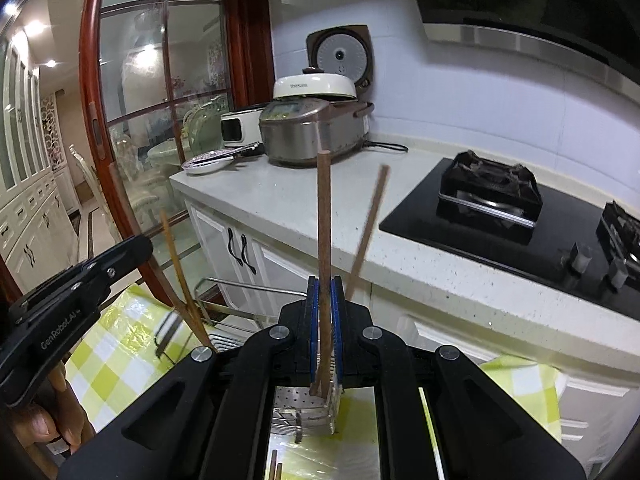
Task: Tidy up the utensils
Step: 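Lower the chopsticks into the rack and open both tools, then move both open tools back down over the chopsticks on the tablecloth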
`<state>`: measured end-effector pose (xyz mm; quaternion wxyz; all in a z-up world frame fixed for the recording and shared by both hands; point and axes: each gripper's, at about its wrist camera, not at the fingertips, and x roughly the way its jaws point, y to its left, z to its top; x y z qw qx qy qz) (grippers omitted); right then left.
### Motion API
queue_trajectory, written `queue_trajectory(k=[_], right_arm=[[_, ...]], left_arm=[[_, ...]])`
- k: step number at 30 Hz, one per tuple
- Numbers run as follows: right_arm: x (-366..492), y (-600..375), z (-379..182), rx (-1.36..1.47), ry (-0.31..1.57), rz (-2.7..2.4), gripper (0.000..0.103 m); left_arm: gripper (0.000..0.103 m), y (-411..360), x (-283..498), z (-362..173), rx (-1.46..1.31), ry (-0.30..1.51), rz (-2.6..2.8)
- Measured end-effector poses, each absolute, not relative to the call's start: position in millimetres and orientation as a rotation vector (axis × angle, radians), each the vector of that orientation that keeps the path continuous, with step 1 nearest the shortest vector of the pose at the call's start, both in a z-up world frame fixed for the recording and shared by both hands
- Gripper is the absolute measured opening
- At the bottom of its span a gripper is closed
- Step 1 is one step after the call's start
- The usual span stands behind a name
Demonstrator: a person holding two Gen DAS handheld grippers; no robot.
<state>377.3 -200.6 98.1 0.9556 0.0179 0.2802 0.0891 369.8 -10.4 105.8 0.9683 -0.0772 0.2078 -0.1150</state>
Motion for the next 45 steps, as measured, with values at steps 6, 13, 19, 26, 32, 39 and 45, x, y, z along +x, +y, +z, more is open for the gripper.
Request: queue_trajectory(k=[6, 13, 19, 26, 32, 39, 45], right_arm=[[371.7, -204.7, 88.3, 0.03, 0.581, 0.175, 0.014], [340.1, -214.6, 94.6, 0.04, 0.504, 0.16, 0.064], [307.4, -233.3, 88.0, 0.09, 0.501, 0.134, 0.074], [255.0, -256.2, 58.2, 0.102, 0.534, 0.036, 0.081], [209.0, -274.0, 28.6, 0.136, 0.542, -0.082, 0.084], [174.0, -276.5, 5.7, 0.131, 0.586, -0.08, 0.084], [153.4, -267.2, -17.1, 0.166, 0.635, -0.011, 0.087]], left_arm=[[0.04, -7.7, 361.8, 100.2, -0.164, 0.422, -0.226], [0.062, 0.5, 336.3, 109.5, -0.168, 0.388, -0.197], [0.079, 4.8, 293.2, 116.5, -0.135, 0.338, -0.158], [0.096, 15.4, 241.2, 103.1, -0.123, 0.37, -0.05], [0.099, 26.2, 194.7, 75.6, -0.118, 0.414, -0.021], [0.099, 30.5, 156.0, 38.0, -0.06, 0.482, -0.035], [0.096, 24.9, 153.5, 7.2, -0.035, 0.605, -0.076]])
